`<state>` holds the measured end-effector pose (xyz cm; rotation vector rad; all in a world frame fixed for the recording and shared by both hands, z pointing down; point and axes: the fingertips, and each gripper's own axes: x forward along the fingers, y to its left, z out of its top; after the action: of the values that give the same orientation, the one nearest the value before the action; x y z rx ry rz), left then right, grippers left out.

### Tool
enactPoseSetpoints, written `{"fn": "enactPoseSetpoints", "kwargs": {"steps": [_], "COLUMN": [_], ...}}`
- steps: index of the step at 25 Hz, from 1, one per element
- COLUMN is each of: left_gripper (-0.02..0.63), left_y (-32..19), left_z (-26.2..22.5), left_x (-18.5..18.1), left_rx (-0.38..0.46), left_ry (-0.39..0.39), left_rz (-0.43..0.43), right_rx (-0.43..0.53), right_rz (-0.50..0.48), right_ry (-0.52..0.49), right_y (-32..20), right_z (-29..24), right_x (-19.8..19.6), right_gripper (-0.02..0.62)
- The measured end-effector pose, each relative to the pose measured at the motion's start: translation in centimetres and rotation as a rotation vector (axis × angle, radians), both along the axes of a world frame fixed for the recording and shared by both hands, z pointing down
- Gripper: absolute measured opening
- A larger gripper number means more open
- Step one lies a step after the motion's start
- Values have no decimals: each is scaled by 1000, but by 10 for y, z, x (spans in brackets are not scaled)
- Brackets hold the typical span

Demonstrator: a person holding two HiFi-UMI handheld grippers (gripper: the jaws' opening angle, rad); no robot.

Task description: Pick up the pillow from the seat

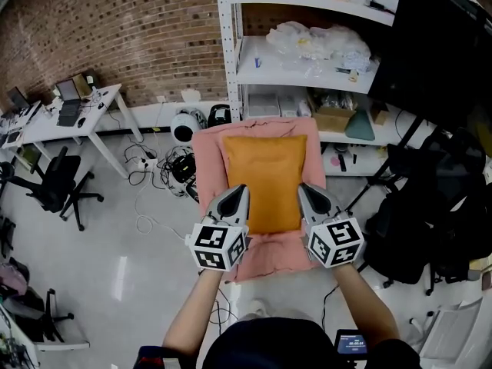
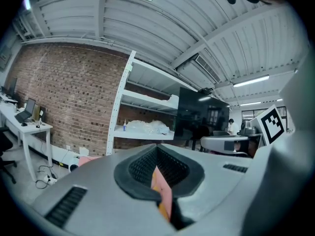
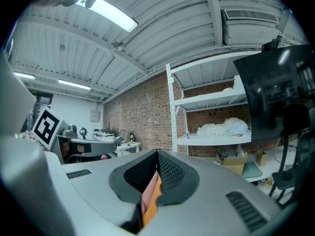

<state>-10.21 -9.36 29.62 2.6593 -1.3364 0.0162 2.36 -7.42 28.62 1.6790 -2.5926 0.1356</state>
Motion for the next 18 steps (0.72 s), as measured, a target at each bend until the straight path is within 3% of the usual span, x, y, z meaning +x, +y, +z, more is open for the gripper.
{"fn": "enactPoseSetpoints", "kwargs": {"steps": [18], "left_gripper": [-2], "left_y": [-11], "left_z": [19], "left_x": [7], "left_rx": [-32], "left_ry": [9], "left_rz": [11], "right_rx": [-12], "right_rz": [32], "right_ry": [8], "right_y": [-10], "right_z": [11], "right_x": [18], "right_gripper": [17]}}
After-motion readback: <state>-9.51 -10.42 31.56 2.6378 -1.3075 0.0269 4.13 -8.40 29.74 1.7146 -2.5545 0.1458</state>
